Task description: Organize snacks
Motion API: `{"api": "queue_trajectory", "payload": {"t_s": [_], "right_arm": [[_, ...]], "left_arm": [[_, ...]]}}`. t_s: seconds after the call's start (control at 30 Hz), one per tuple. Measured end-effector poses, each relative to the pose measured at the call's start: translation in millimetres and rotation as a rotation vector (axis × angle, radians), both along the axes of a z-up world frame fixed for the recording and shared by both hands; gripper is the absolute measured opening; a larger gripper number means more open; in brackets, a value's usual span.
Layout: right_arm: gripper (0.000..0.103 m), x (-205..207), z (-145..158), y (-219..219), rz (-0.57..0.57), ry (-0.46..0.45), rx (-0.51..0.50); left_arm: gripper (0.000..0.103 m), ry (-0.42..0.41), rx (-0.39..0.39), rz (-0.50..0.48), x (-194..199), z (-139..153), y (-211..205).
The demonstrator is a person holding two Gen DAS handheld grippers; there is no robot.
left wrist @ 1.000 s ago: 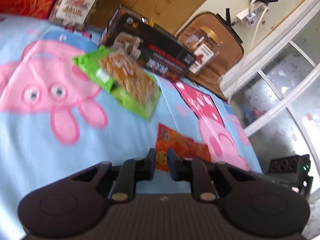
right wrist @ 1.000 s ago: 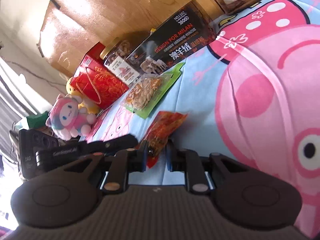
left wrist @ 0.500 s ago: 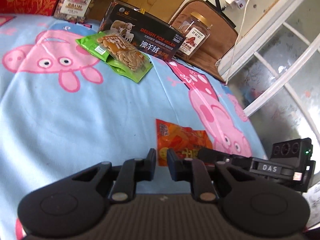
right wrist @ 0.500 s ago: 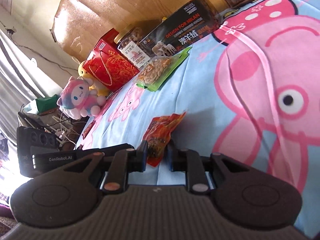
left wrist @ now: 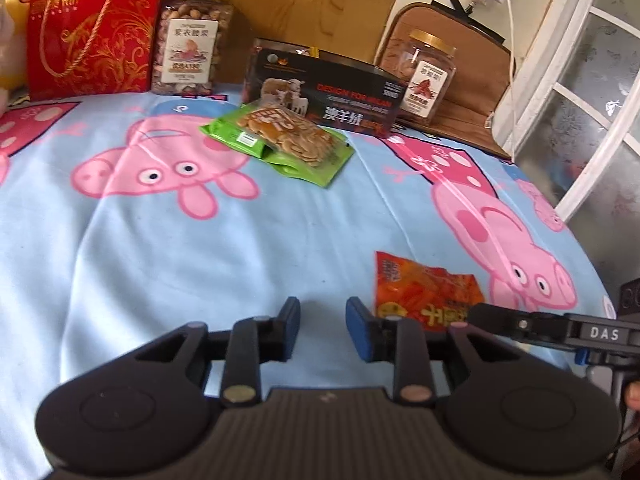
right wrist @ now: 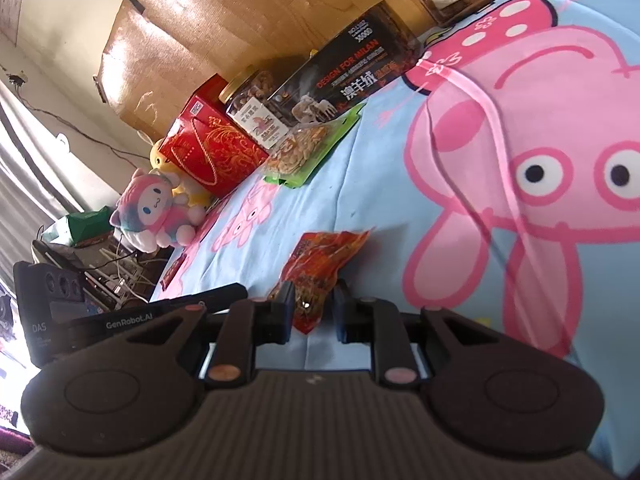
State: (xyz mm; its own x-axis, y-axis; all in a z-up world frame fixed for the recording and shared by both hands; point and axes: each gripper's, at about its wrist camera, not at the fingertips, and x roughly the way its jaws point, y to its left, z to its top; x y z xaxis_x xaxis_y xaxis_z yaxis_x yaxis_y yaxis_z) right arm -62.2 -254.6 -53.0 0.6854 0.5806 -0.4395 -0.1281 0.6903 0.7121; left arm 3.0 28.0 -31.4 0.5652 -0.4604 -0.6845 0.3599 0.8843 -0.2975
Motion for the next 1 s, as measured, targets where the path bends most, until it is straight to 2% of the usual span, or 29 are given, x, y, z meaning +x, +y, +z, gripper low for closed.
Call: {"api": "queue_trajectory", "payload": {"t_s": [0.2, 0.3, 0.5, 0.63, 0.83, 0.93, 1.0], "right_arm": [[0.026, -3.3, 0.8, -0.5, -0.017, 0.003, 0.003], [0.03, -3.0, 1.3, -1.6, -0.015, 0.005, 0.008], [0.03, 6.8, -2.2, -7.7, -0.01, 0.019, 0.049], [0.03, 7.8, -1.8, -10.5, 0.003, 0.022, 0.054], [0.03, 7.3, -1.1, -9.6, 0.018, 0.013, 0.046], [0.03, 9.5, -1.2, -8.6, 0.034, 0.002, 0.038], [0.03, 9.5, -1.5, -7.8, 0.046, -0.01, 0.03]], "left_arm": [[0.028, -0.003, 0.008, 0.007, -2.4, 0.0, 1.3], [0.032, 0.001, 0.005, 0.003, -0.3, 1.0, 1.1], [0.036, 0.021, -0.022, -0.001, 13.4, 1.2, 4.4], [0.043, 0.049, -0.097, -0.039, 22.2, 3.5, 15.4], [0.043, 0.149, -0.242, -0.141, 40.4, -1.9, 12.7], [0.043, 0.211, -0.273, -0.184, 45.7, -13.2, -0.5], [0.045, 0.198, -0.276, -0.21, 42.3, -13.8, -8.4]]}}
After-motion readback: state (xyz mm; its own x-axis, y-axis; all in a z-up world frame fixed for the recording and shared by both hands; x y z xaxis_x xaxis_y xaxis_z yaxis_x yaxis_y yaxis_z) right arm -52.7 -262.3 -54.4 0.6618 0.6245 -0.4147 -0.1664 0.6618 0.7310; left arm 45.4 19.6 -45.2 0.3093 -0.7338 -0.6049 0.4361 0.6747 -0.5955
